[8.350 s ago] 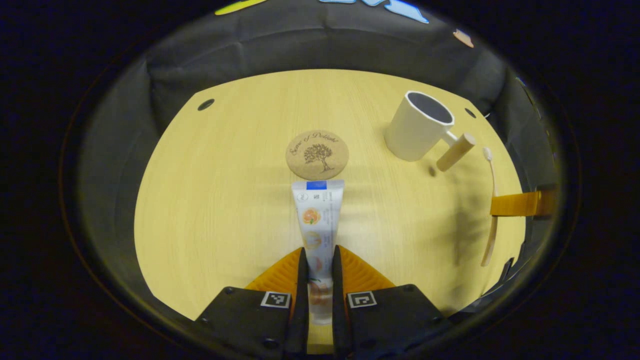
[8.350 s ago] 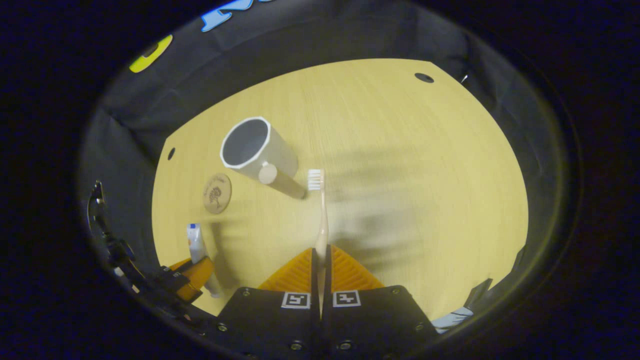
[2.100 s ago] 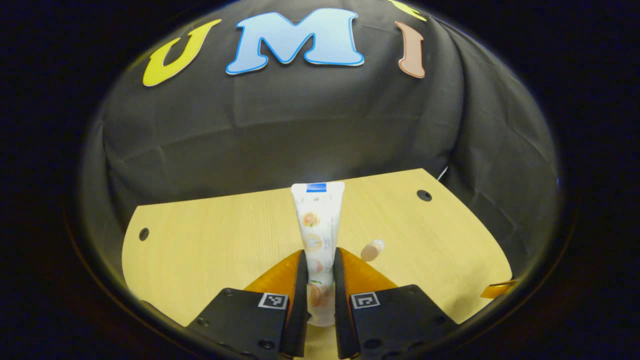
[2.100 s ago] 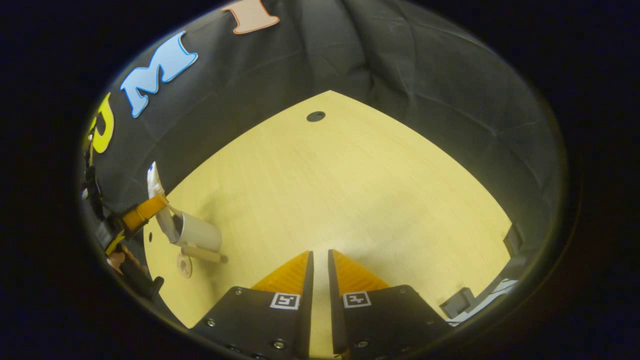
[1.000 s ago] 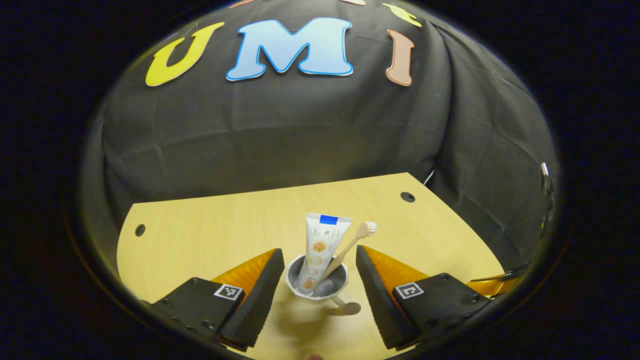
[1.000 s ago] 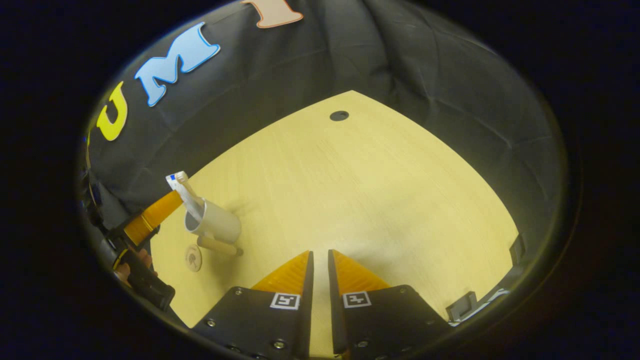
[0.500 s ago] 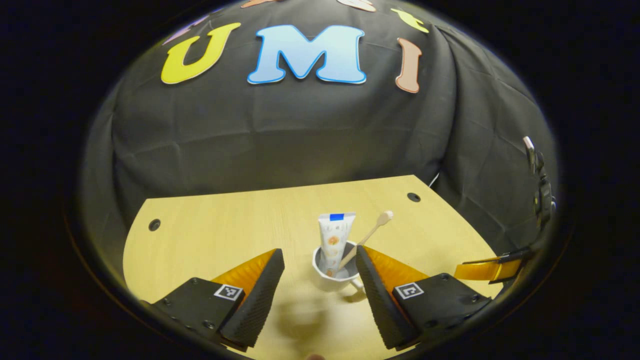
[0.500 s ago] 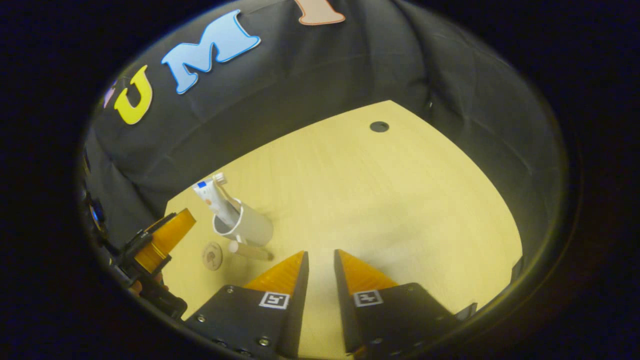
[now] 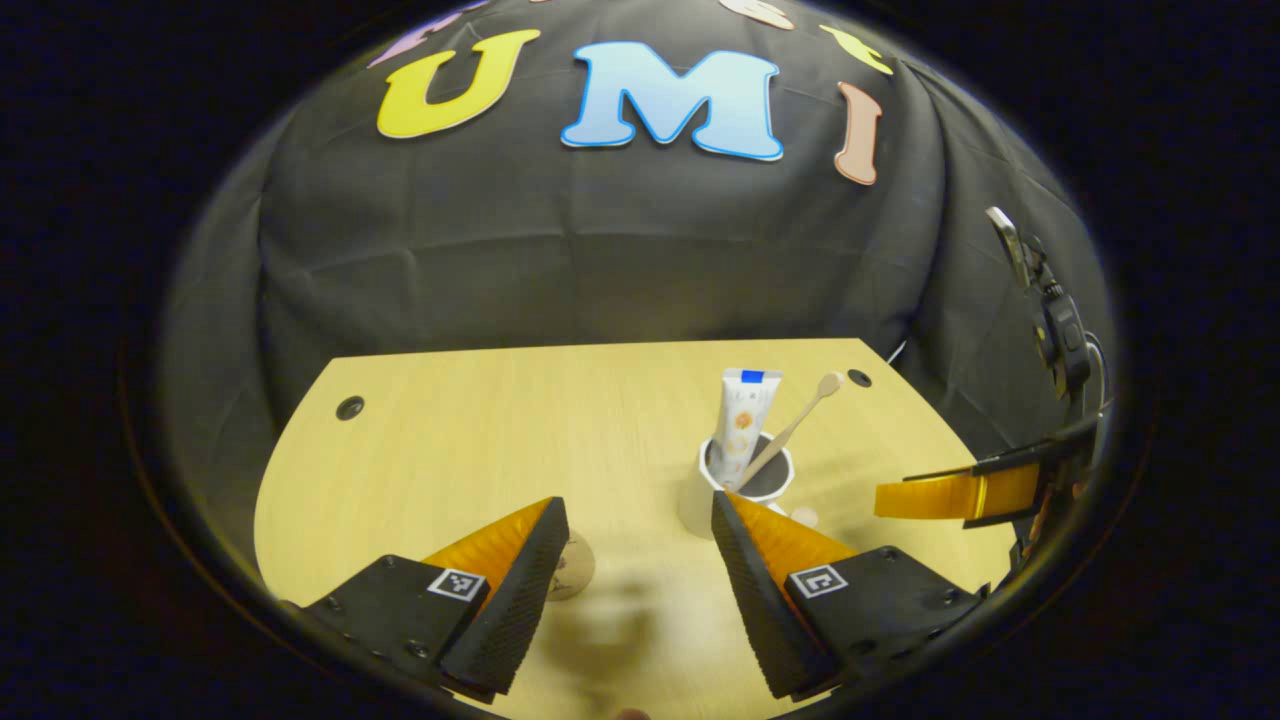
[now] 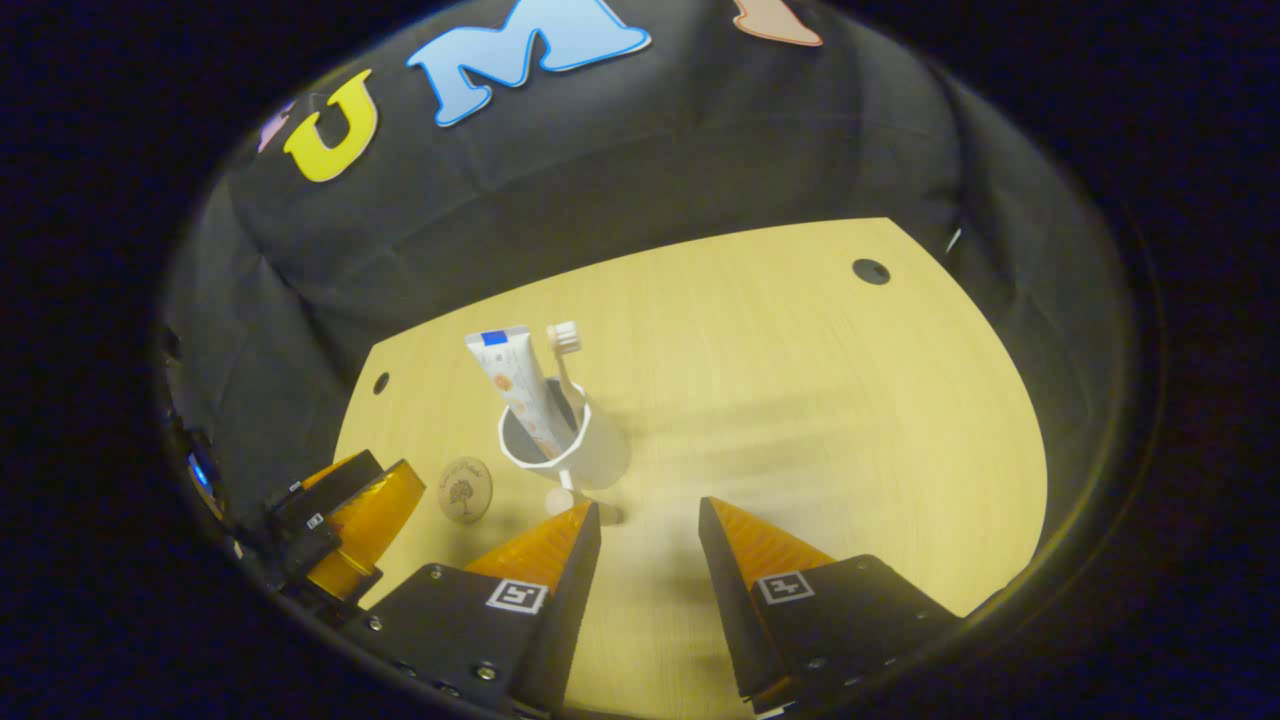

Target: Put the toothbrush and toothpaste on the desktop into the cup, then pick up the cup and place it on the coaster on the desktop.

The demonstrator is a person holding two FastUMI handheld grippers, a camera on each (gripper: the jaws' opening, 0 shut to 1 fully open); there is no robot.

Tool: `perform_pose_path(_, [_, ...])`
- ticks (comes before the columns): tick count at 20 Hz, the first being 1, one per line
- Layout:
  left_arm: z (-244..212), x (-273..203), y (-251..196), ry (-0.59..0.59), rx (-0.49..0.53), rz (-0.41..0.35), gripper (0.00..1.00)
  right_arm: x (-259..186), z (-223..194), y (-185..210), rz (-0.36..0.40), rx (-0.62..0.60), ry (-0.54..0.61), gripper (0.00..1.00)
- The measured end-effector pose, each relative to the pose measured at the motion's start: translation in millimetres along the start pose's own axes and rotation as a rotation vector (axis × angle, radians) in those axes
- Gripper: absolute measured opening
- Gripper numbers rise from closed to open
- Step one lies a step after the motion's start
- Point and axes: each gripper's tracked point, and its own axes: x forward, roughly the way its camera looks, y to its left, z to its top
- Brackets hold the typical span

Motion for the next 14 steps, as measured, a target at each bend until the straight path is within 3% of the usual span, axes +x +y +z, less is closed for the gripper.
perform_pose_path(1, [-4.2, -3.4, 7.7, 0.005, -0.008, 0.015, 0.95, 5.9, -0.6, 6.0, 0.003, -0.024, 0.018, 0.62])
perform_pose_path(2, [-8.2, -7.6, 15.8, 0.009, -0.018, 0.027, 0.95, 12.4, -3.1, 12.3, 0.005, -0.048, 0.038, 0.53])
perform_pose_path(3, [-11.2, -12.6, 23.7, 0.012, -0.028, 0.04, 0.95, 17.8, -3.8, 18.1, 0.007, -0.073, 0.053, 0.62])
perform_pose_path(9, [-35.3, -37.1, 72.6, 0.035, -0.068, 0.124, 0.95, 45.7, -8.0, 41.8, -0.001, -0.216, 0.106, 0.62])
perform_pose_path(14, [-47.4, -49.4, 104.1, 0.045, -0.113, 0.17, 0.95, 65.3, -14.7, 44.5, -0.016, -0.258, 0.145, 0.61])
